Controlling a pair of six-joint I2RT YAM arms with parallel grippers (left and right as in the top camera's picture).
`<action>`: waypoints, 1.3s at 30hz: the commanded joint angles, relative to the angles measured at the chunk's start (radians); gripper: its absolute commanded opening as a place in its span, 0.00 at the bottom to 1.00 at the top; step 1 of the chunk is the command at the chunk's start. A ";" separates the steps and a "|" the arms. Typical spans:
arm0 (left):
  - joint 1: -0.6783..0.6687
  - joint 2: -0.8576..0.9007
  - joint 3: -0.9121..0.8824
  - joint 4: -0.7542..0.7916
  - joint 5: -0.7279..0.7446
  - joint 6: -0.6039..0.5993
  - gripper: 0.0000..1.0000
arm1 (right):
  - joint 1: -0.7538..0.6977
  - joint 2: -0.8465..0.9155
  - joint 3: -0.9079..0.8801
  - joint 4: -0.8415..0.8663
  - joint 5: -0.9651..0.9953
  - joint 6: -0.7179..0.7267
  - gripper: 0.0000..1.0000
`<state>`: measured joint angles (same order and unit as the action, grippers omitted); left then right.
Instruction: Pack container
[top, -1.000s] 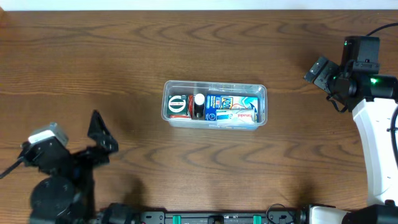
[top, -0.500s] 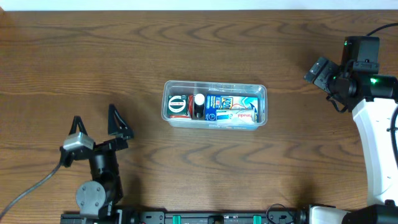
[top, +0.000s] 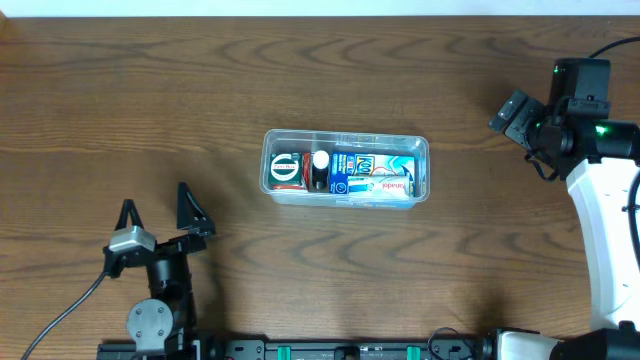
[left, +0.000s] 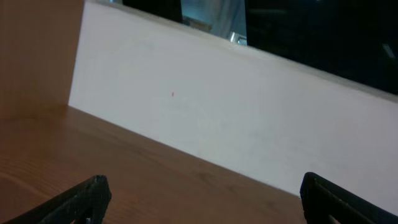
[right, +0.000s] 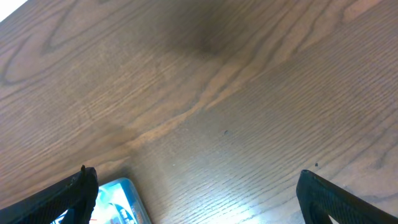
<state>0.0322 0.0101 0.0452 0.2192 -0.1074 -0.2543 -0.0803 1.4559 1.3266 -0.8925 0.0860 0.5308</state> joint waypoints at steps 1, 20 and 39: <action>0.005 -0.008 -0.041 -0.047 0.037 0.010 0.98 | -0.005 0.003 0.005 0.002 0.007 0.006 0.99; 0.005 -0.006 -0.041 -0.291 0.077 0.021 0.98 | -0.005 0.003 0.005 0.002 0.007 0.007 0.99; 0.005 -0.006 -0.041 -0.291 0.077 0.021 0.98 | -0.005 0.003 0.005 0.002 0.007 0.006 0.99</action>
<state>0.0322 0.0101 0.0212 -0.0269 -0.0284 -0.2531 -0.0803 1.4559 1.3266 -0.8921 0.0860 0.5304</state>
